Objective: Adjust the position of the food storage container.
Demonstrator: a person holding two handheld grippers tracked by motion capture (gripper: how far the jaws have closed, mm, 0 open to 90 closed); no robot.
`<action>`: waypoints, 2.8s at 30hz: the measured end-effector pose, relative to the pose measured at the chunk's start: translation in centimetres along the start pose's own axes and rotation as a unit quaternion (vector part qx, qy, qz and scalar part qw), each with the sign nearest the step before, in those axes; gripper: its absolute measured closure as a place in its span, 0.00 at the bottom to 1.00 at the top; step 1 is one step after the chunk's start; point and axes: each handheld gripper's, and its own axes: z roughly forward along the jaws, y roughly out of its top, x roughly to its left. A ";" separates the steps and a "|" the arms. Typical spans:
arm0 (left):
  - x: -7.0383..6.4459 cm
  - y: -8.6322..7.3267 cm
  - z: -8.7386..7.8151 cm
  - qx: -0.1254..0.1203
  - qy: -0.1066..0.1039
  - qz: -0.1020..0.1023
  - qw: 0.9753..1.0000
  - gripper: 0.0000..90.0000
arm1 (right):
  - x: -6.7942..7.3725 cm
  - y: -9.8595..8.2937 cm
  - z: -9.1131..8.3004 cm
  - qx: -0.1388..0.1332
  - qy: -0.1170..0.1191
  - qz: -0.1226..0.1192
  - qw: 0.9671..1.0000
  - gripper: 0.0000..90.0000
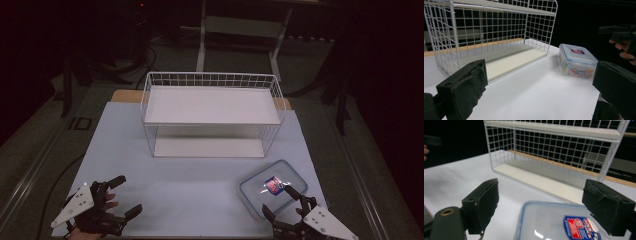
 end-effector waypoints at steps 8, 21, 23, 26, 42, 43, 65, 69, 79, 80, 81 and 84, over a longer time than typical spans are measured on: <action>-0.3 0.0 0.0 0.001 -0.003 0.009 1.000 0.00 | 0.8 1.2 0.0 0.001 0.042 0.005 0.999 0.14; -0.3 0.0 0.0 0.002 -0.006 0.009 1.000 0.00 | -0.5 4.1 0.2 -0.009 0.041 -0.007 0.999 0.17; -0.3 0.0 0.0 0.001 -0.007 0.009 1.000 0.00 | -1.4 4.2 0.3 -0.002 0.040 -0.015 0.999 0.26; -0.3 0.0 0.0 0.000 -0.007 0.007 1.000 0.00 | -3.2 4.0 0.6 0.023 0.007 -0.029 0.999 0.43; -0.4 0.0 0.1 0.002 -0.008 0.009 1.000 0.00 | -10.4 0.1 1.7 0.107 -0.089 -0.006 0.990 0.96; -0.4 0.0 0.1 0.002 -0.008 0.009 1.000 0.00 | -10.7 -0.1 1.7 0.111 -0.092 -0.004 0.990 0.98; -0.5 0.0 0.1 0.004 -0.011 0.012 1.000 0.00 | -14.6 -7.5 2.0 0.209 -0.126 0.053 0.968 1.00; -0.5 0.0 0.2 0.004 -0.011 0.012 1.000 0.00 | -14.4 -7.6 2.0 0.212 -0.126 0.054 0.968 1.00; -0.5 0.0 0.2 0.006 -0.011 0.017 1.000 0.00 | -13.3 -7.7 2.2 0.206 -0.110 0.063 0.970 1.00; -0.5 0.0 0.2 0.006 -0.011 0.017 1.000 0.00 | -13.1 -7.7 2.3 0.205 -0.107 0.067 0.970 1.00; -0.5 0.0 0.2 0.006 -0.011 0.017 1.000 0.00 | -12.9 -7.7 2.4 0.205 -0.106 0.067 0.971 1.00; -0.5 0.0 0.2 0.006 -0.011 0.018 1.000 0.00 | -12.0 -7.6 2.8 0.210 -0.090 0.059 0.972 1.00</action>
